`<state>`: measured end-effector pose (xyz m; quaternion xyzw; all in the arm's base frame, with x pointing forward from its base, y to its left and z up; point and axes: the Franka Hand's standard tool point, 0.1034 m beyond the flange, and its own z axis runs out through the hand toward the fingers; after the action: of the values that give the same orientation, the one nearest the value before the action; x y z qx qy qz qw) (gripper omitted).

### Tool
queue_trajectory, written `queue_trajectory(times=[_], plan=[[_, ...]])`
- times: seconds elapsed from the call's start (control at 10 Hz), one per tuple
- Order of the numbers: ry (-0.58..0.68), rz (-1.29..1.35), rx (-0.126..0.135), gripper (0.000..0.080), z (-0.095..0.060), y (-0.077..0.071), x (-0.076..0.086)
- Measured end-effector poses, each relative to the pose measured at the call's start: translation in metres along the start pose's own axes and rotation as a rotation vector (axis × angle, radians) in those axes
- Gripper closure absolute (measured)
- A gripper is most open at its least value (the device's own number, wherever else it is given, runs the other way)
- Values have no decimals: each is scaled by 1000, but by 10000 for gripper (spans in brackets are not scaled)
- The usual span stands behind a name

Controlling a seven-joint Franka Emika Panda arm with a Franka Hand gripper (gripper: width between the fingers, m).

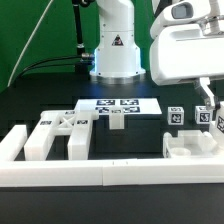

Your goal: Assemble chair

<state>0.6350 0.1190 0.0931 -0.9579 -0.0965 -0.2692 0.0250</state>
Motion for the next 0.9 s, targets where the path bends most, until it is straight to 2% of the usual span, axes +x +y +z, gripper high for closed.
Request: queue_trajectory(times=[0.6,0.7,0.8,0.9], plan=[[19,-1,-4,517,4,1,-3],[19,-1,-4,338,4,1,-3],[19,-1,-4,338,4,1,-3],[19,-1,-4,189,4,1,-3]])
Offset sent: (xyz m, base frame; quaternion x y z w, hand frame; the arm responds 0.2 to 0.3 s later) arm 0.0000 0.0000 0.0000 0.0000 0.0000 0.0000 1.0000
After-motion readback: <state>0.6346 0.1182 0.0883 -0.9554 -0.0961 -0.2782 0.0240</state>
